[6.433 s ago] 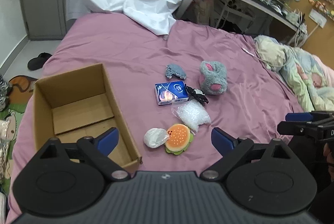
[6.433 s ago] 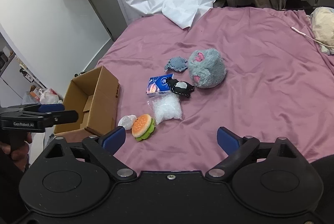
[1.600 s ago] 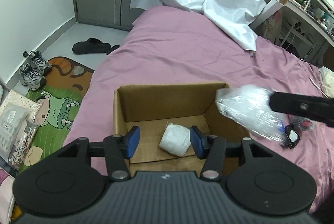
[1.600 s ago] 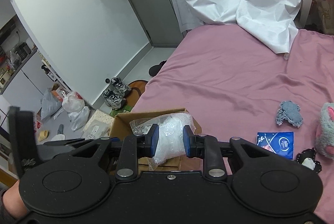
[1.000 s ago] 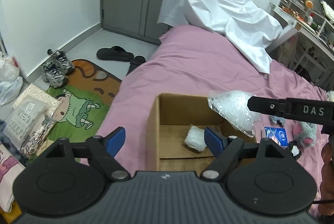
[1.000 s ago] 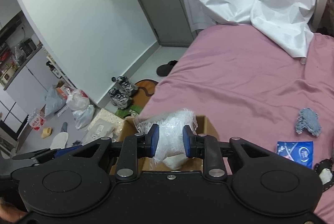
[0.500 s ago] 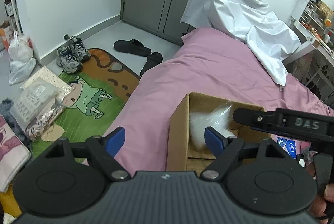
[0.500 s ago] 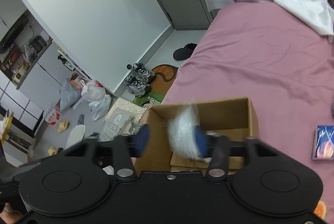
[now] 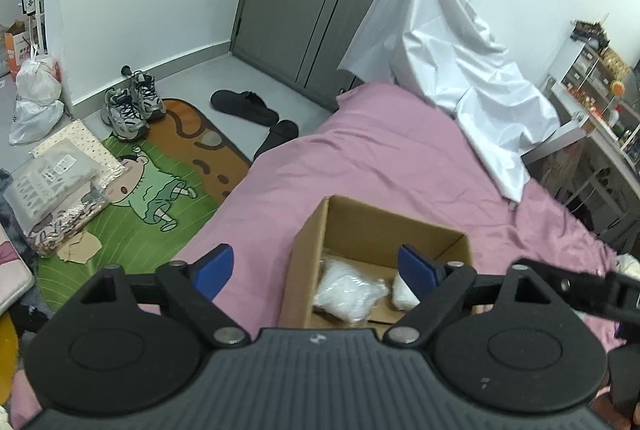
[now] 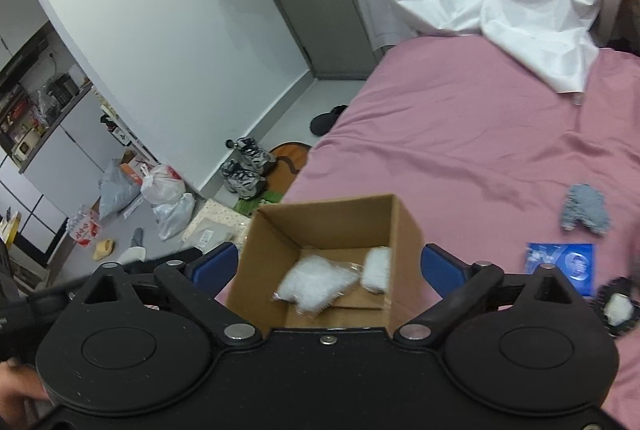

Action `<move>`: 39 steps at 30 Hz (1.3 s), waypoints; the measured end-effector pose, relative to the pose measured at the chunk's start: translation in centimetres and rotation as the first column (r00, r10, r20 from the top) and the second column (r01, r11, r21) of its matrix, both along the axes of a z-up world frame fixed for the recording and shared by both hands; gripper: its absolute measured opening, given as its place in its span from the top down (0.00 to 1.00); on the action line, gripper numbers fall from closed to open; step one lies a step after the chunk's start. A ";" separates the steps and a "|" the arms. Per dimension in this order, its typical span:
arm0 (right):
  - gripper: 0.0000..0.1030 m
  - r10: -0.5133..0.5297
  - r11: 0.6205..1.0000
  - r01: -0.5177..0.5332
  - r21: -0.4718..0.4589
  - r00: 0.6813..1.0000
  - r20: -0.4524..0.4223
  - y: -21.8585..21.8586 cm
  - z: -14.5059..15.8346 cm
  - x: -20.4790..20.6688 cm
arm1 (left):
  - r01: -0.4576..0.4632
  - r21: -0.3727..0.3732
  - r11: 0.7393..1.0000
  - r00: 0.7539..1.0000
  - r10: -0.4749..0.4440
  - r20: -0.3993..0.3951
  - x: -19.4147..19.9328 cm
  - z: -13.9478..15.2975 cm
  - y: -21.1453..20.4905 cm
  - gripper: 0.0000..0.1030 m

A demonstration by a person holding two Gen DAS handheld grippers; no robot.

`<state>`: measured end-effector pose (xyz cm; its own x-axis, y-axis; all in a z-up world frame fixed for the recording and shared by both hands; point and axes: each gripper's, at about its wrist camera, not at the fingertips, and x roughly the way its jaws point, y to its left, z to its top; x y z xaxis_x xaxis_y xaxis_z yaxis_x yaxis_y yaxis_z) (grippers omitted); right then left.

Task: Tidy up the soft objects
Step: 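Carry the bead bag over the box and open the right tool, then move both tools back from the box toward the remaining items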

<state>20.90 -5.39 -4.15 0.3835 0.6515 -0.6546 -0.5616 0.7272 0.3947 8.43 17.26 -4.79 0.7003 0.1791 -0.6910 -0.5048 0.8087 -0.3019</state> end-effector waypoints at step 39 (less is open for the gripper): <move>0.00 -0.134 0.988 0.141 -0.071 0.987 0.084 -19.1 1.2 -5.0 | 0.470 0.139 0.871 0.880 -0.452 -0.147 -0.3 4.0 -15.2 0.03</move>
